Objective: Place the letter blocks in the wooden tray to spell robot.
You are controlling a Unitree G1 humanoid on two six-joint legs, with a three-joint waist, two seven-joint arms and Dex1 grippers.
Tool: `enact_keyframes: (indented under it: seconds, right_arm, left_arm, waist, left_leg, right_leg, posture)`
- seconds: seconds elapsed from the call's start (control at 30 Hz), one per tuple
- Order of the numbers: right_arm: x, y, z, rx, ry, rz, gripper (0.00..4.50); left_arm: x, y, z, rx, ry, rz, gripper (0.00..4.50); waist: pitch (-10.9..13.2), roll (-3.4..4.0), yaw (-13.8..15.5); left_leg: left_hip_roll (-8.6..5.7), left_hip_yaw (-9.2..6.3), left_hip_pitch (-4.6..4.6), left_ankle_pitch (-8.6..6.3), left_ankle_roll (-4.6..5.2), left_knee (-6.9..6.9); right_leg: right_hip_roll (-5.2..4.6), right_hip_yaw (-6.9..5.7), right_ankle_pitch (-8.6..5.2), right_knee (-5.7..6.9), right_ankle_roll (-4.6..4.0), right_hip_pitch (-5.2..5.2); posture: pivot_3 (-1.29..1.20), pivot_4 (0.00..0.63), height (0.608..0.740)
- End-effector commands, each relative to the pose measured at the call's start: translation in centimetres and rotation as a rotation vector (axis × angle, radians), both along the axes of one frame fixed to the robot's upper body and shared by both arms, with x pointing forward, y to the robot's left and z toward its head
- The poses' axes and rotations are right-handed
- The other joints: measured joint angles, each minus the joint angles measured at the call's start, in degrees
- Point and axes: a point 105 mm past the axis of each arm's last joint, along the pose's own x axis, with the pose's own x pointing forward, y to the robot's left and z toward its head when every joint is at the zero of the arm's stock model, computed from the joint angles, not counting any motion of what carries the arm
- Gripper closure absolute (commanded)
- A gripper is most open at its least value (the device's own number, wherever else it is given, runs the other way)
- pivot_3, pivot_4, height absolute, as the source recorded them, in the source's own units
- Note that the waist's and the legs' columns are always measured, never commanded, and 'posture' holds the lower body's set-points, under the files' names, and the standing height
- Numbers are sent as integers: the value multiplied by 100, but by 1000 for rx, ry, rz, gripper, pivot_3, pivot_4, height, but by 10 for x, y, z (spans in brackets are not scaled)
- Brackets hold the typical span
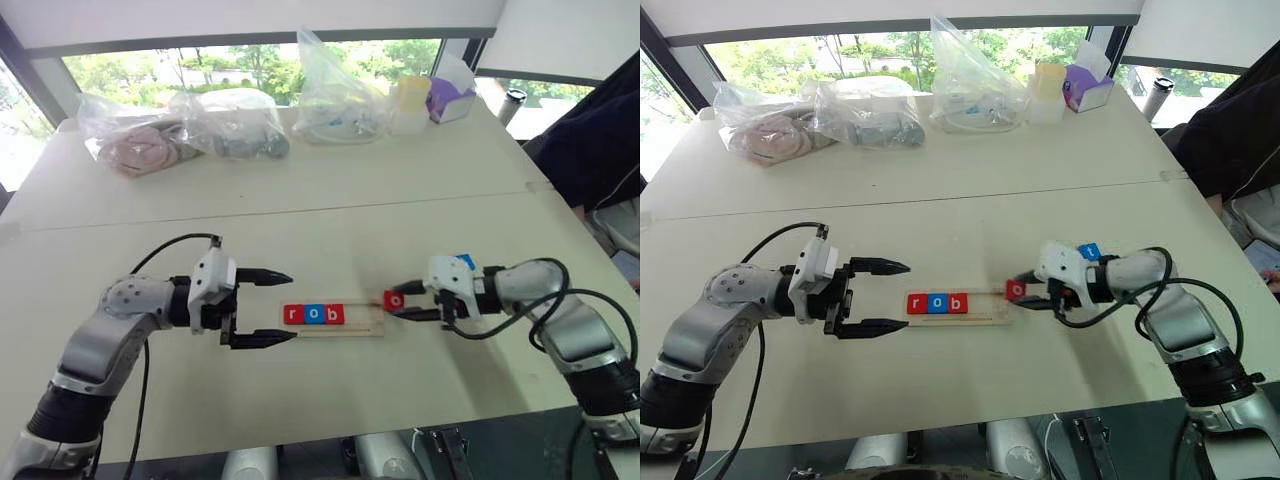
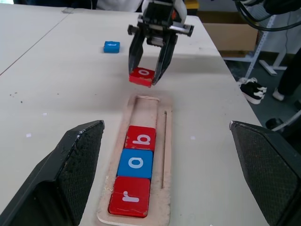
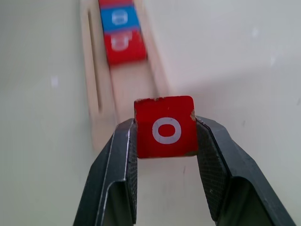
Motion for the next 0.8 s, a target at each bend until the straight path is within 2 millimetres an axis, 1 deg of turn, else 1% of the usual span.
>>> enact_keyframes:
  seconds: [0.03, 0.1, 0.17, 0.27, 0.4, 0.53, 0.67, 0.8]
  right_arm:
    - [-2, 20, -4, 21, 1, 14, 3349]
    - [0, 26, -13, 1, 1, 12, 3349]
    - [0, 29, -16, -6, 6, 17, 3349]
    - [1, 33, -18, -4, 9, 22, 3349]
    - [3, 32, -19, -21, 2, 25, 3349]
    - [-1, 31, -22, -34, 20, 38, 3349]
    - [-5, 35, -23, -30, 33, 56, 3349]
    - [-5, 36, -24, -37, 33, 62, 3349]
  left_arm:
    - [-3, -3, 12, -4, -42, -24, 0]
    - [-3, -3, 12, -5, -41, -25, 0]
    - [-3, -4, 13, -7, -41, -25, 0]
    - [-4, -5, 14, -9, -42, -24, 0]
    - [-6, -5, 15, -11, -39, -20, 0]
    - [-7, -7, 15, -14, -37, -19, 0]
    - [-7, -8, 15, -16, -37, -17, 0]
    - [-6, -8, 15, -17, -38, -16, 0]
  waist:
    - [0, 0, 2]
    - [1, 1, 7]
    - [1, 1, 6]
    - [1, 1, 2]
    - [1, 1, 0]
    - [1, 1, 0]
    - [1, 1, 0]
    - [1, 1, 0]
  left_leg:
    - [0, 0, -1, 0, 0, 0]
    - [-1, 1, -4, 0, 0, 1]
    - [-2, 4, -5, 0, 0, 3]
    - [-3, 5, -5, 0, 0, 5]
    - [-2, 3, -3, 0, 0, 4]
    - [-1, 3, -3, 0, 0, 3]
    - [-1, 3, -3, 0, 0, 4]
    - [-1, 3, -3, 0, 0, 4]
  right_leg:
    - [0, 0, 0, 0, 0, 0]
    - [-2, 0, -1, -2, -2, -1]
    - [-4, 1, -4, -2, -7, -1]
    - [-5, 2, -4, -2, -7, -1]
    - [-2, 1, -3, -1, -6, -1]
    - [-2, 1, 0, -1, 0, -1]
    - [-2, 1, 0, -1, -2, -1]
    - [-2, 1, 0, -1, -1, -1]
  posture:
    - [0, 150, 740]
    - [0, 150, 740]
    - [0, 150, 740]
    - [0, 150, 740]
    - [0, 150, 740]
    - [0, 150, 740]
    - [0, 150, 740]
    - [0, 150, 740]
